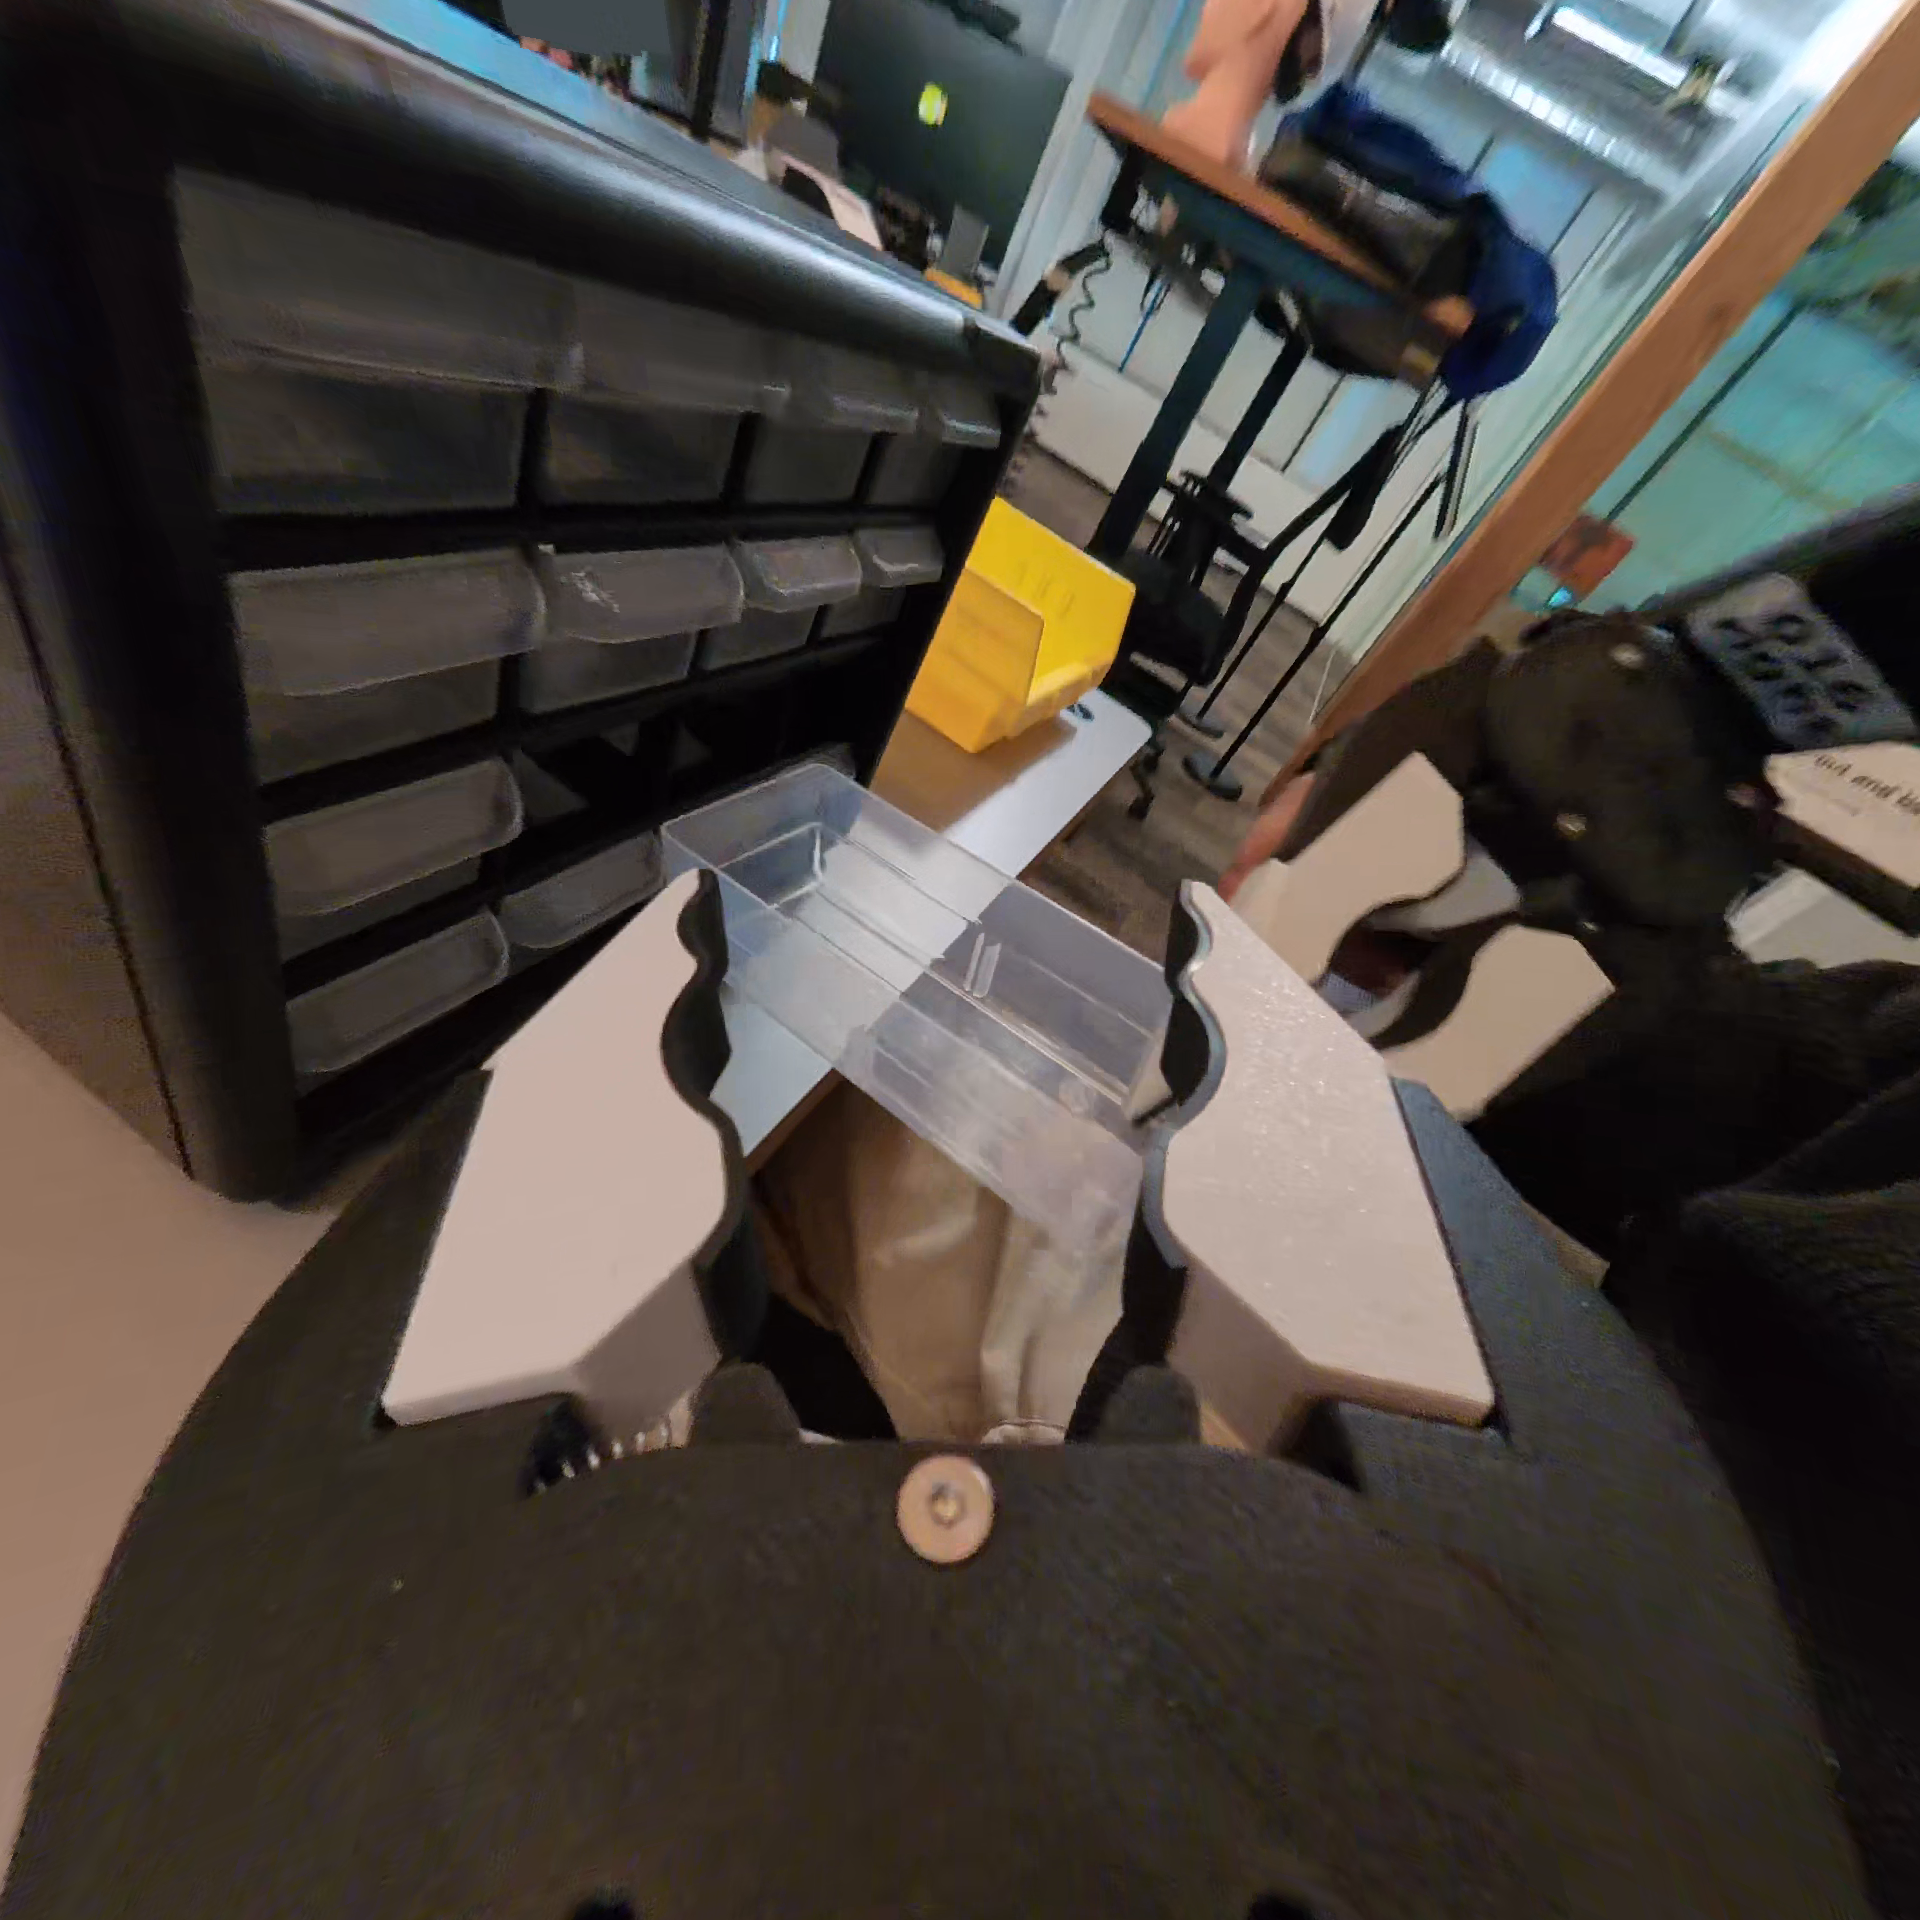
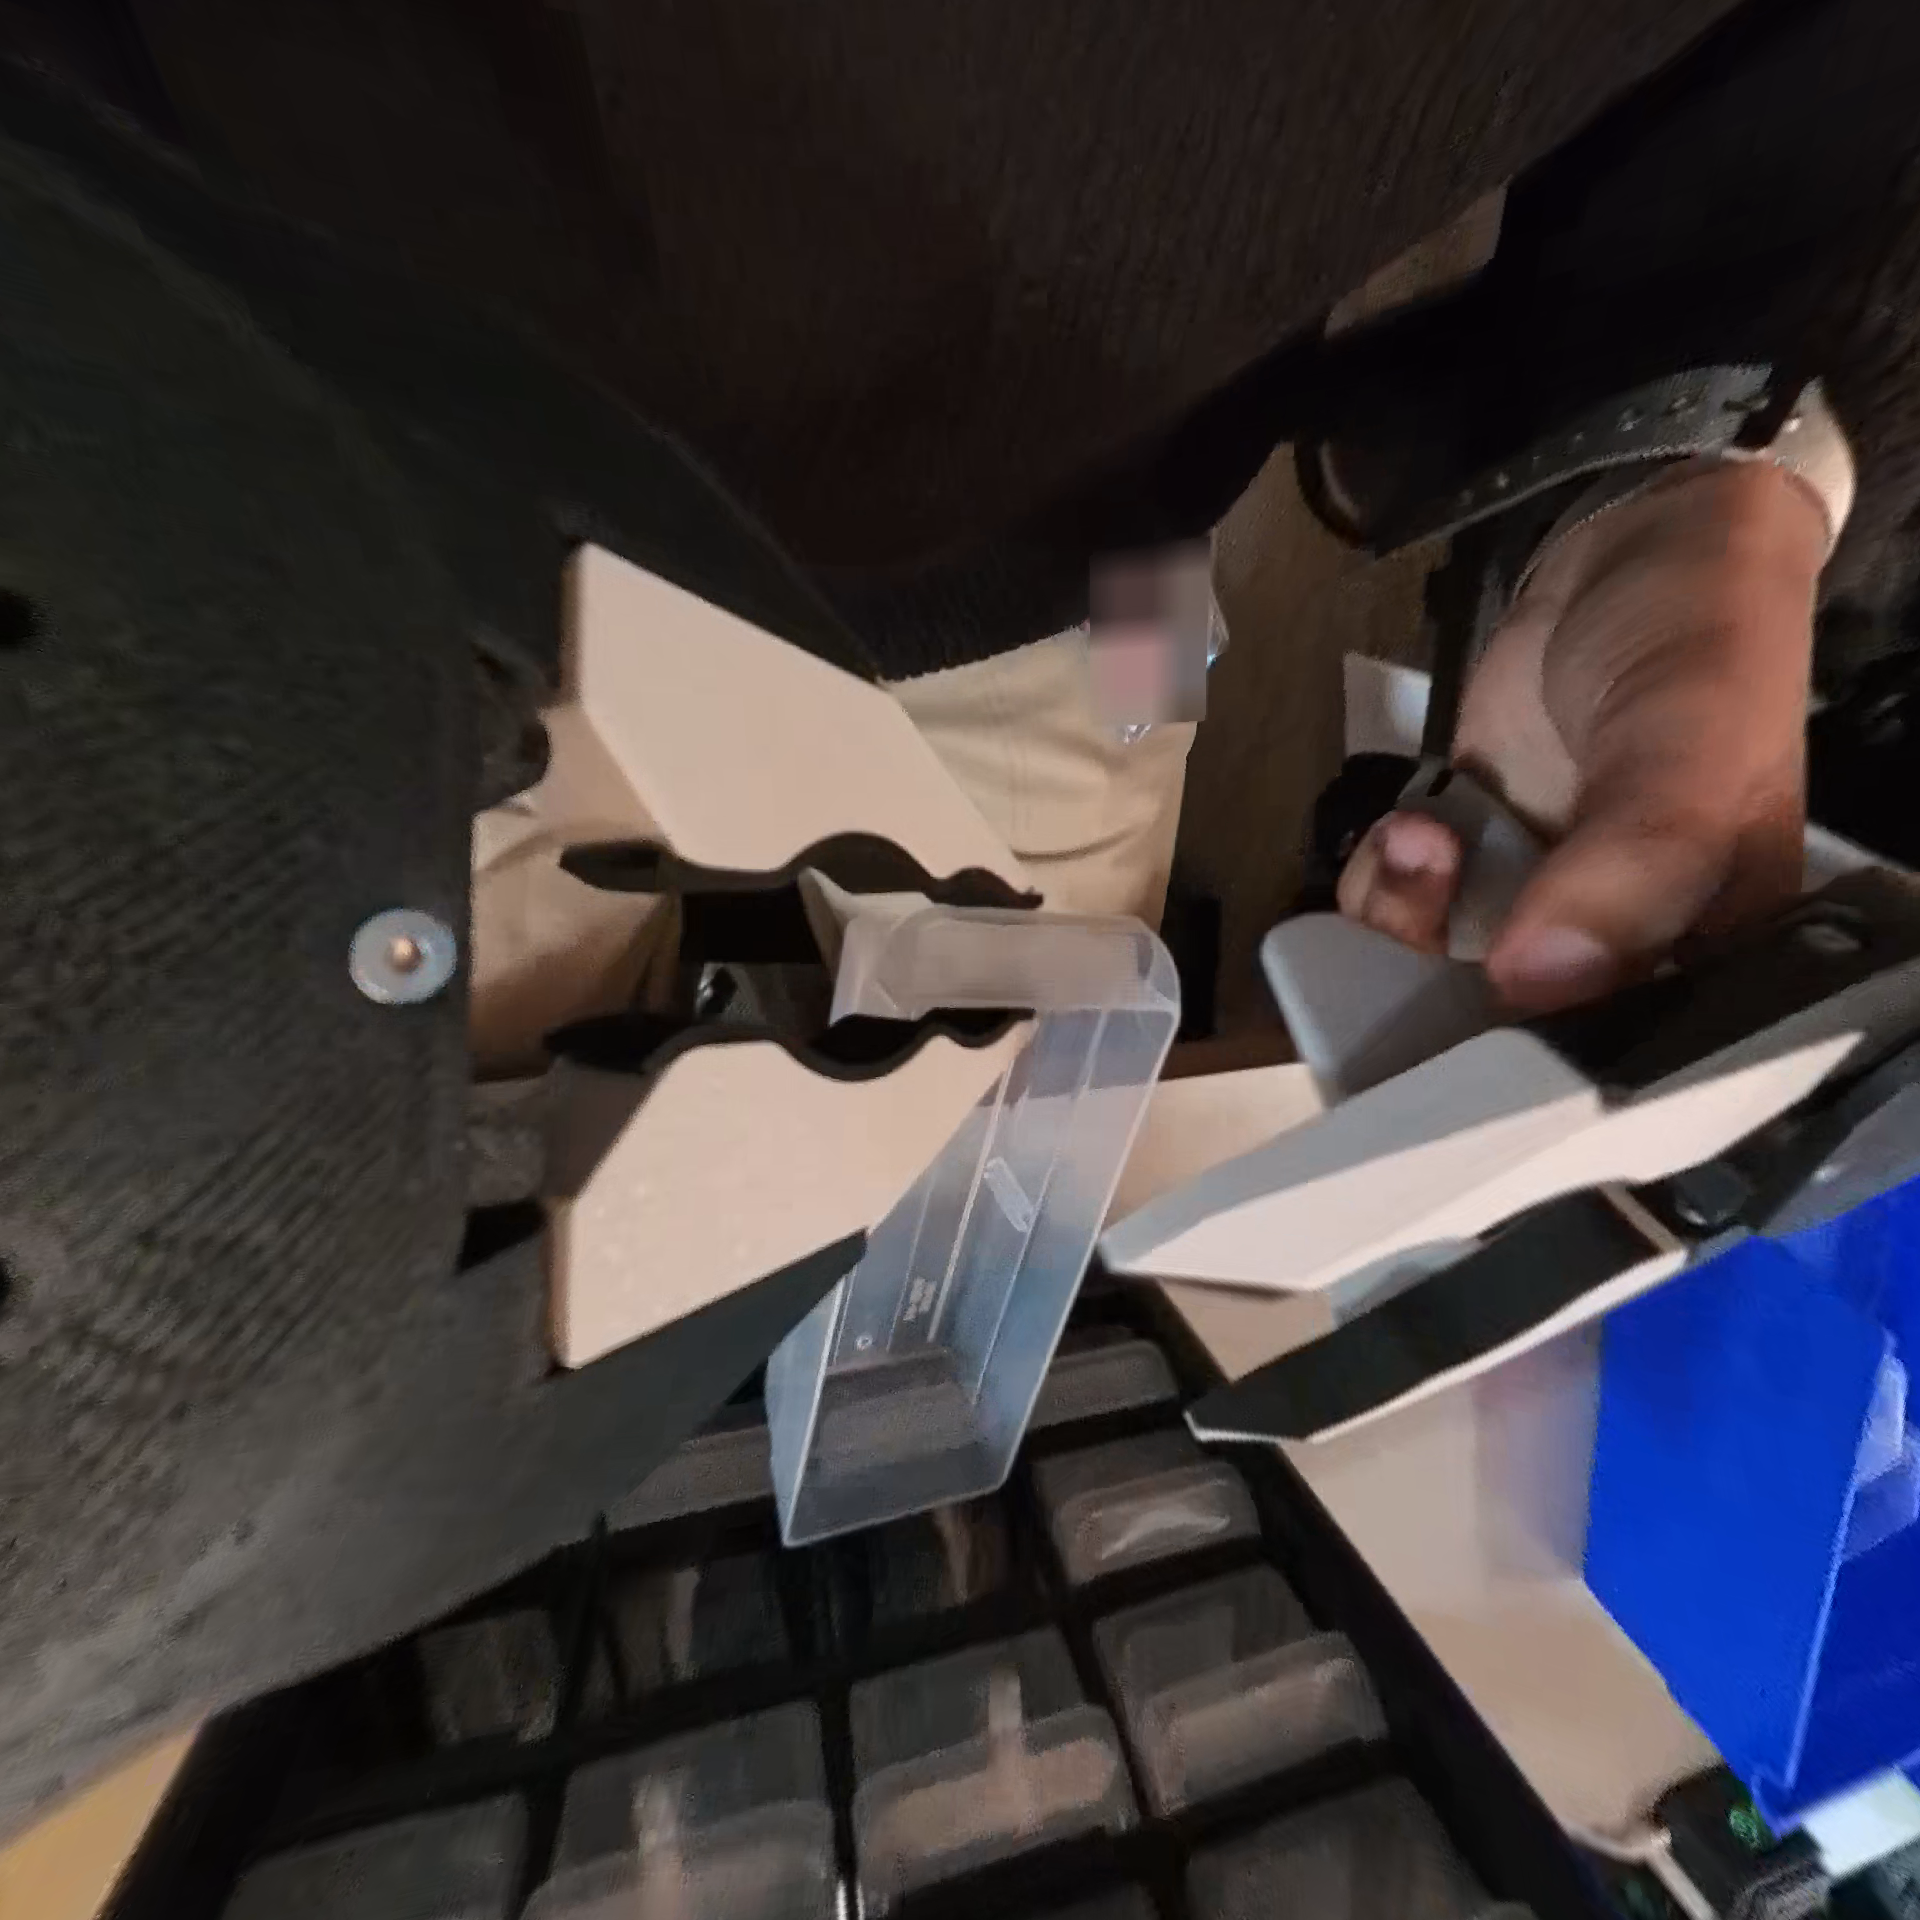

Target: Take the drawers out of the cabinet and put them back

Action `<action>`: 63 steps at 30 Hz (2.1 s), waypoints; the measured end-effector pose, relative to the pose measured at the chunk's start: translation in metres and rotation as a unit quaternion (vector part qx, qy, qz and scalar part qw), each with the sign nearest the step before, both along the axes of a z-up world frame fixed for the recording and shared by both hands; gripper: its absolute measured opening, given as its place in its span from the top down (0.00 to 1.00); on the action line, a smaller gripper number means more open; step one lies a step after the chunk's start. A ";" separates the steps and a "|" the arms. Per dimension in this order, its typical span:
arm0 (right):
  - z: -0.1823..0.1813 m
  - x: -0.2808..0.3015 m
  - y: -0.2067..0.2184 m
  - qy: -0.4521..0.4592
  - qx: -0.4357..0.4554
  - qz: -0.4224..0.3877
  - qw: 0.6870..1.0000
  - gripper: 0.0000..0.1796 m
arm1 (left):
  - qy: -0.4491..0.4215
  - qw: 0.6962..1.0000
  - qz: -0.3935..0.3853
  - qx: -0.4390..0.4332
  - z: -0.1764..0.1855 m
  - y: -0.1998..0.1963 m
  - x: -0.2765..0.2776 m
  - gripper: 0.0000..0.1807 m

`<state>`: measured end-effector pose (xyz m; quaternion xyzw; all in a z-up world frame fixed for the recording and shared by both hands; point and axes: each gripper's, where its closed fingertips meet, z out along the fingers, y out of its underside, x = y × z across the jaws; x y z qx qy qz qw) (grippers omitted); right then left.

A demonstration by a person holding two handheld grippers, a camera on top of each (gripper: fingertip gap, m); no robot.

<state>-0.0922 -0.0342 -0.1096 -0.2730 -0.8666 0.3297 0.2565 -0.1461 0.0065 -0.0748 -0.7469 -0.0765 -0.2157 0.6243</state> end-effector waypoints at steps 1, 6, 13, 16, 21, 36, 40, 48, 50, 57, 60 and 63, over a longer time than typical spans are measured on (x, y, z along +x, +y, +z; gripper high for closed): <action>0.000 0.000 0.004 -0.005 -0.014 0.015 1.000 0.90 | -0.008 1.000 -0.002 0.006 -0.001 -0.001 -0.002 0.54; 0.012 -0.009 0.013 -0.011 -0.092 0.060 0.994 0.91 | -0.024 0.999 -0.002 0.034 0.000 -0.005 -0.011 0.52; 0.012 -0.027 0.029 0.001 -0.118 0.049 0.992 0.91 | 0.001 1.000 -0.002 0.023 -0.011 -0.004 -0.015 0.53; 0.009 -0.031 0.031 0.015 -0.131 0.052 0.990 0.91 | -0.010 1.000 -0.008 0.017 -0.017 -0.003 -0.015 0.53; 0.003 -0.027 0.031 0.030 -0.090 0.074 0.993 0.91 | -0.024 1.000 -0.010 0.013 -0.023 -0.001 -0.017 0.54; -0.027 -0.052 0.055 0.078 0.051 0.051 0.994 0.91 | -0.029 1.000 -0.005 0.005 -0.030 0.002 -0.021 0.54; -0.034 -0.066 0.069 0.091 0.064 0.002 0.994 0.86 | -0.028 1.000 -0.004 0.004 -0.030 0.001 -0.021 0.54; -0.017 -0.056 0.064 0.113 -0.062 -0.032 0.991 0.61 | -0.027 0.999 0.019 0.001 -0.031 -0.001 -0.031 0.54; -0.003 -0.050 0.064 0.142 -0.097 -0.038 0.984 0.61 | -0.038 0.999 0.017 -0.001 -0.031 -0.002 -0.032 0.54; 0.001 -0.022 0.032 0.102 -0.211 0.027 0.972 0.70 | -0.047 0.998 0.050 -0.003 -0.032 -0.003 -0.044 0.48; -0.016 -0.019 0.022 0.060 -0.202 0.052 0.976 0.80 | -0.040 0.998 0.055 0.000 -0.030 -0.004 -0.045 0.48; -0.034 -0.027 0.023 0.041 -0.170 0.040 0.984 0.84 | -0.039 0.998 0.049 -0.004 -0.031 -0.004 -0.042 0.48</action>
